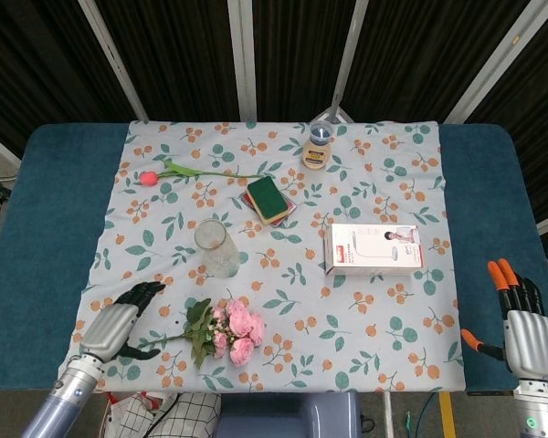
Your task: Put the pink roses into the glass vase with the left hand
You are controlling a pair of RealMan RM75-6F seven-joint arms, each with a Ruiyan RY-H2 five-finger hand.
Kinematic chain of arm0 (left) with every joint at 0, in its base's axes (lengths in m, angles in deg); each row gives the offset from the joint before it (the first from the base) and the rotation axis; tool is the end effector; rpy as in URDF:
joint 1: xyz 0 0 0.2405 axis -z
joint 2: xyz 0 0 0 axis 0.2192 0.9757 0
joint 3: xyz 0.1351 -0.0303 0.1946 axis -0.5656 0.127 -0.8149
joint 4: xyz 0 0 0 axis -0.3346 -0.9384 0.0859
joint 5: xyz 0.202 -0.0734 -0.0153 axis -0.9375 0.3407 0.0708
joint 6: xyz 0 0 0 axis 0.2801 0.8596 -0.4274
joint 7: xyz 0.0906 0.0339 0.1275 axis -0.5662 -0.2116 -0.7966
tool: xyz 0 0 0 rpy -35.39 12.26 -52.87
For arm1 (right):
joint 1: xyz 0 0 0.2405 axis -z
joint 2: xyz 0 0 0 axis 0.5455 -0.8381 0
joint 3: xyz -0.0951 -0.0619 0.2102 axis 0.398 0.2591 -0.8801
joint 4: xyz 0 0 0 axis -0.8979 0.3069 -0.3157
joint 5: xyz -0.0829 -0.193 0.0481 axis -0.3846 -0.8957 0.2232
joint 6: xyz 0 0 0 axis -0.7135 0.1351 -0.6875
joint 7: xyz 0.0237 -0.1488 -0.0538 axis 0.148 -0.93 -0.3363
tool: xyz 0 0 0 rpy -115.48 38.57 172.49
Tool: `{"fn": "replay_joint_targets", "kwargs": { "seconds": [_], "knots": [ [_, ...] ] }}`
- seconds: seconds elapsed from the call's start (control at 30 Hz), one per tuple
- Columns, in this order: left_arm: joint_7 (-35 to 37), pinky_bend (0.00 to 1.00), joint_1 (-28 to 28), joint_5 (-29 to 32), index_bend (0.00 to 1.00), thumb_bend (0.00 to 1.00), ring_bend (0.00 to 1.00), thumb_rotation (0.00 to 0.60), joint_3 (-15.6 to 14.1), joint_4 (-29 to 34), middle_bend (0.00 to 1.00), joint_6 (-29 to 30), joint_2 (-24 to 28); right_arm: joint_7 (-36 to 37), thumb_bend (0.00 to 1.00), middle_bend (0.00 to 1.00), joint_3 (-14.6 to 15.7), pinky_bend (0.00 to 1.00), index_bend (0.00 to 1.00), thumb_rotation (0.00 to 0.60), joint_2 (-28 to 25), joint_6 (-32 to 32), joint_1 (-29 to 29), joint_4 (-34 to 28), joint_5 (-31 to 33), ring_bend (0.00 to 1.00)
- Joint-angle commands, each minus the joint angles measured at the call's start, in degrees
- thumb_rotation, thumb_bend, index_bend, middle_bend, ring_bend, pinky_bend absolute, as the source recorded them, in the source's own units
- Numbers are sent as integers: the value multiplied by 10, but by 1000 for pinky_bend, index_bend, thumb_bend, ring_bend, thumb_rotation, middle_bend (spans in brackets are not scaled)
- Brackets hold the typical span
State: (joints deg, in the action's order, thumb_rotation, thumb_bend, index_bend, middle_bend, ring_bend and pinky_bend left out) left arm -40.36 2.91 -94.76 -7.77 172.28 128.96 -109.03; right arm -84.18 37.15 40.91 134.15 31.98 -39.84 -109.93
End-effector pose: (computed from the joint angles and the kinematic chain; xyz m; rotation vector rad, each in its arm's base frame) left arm -0.1856 0.1977 0.0182 -1.7055 -1.3832 -0.8925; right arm -0.2936 -0.1814 0.1319 1.2229 -0.9886 0.9892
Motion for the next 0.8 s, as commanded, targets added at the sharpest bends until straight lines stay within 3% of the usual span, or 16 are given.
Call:
{"fn": "replay_joint_targets", "kwargs": {
  "seconds": [0.03,0.4,0.8],
  "knots": [
    [-32,100,13,15,34,22,6,600,1,1,43,-6,-21,1,71,0,0,1,0,600,0,0,0,0,0,50],
    [-101,100,38,67,34,15,6,600,8,-16,62,-4,-105,13,70,0,-3,1,0,600,-6,3,3,1,-1,51],
    [-140,107,54,82,34,15,19,600,4,-34,124,8,-166,24,70,0,-4,1,0,600,-9,2,2,0,-3,52]
  ]
}}
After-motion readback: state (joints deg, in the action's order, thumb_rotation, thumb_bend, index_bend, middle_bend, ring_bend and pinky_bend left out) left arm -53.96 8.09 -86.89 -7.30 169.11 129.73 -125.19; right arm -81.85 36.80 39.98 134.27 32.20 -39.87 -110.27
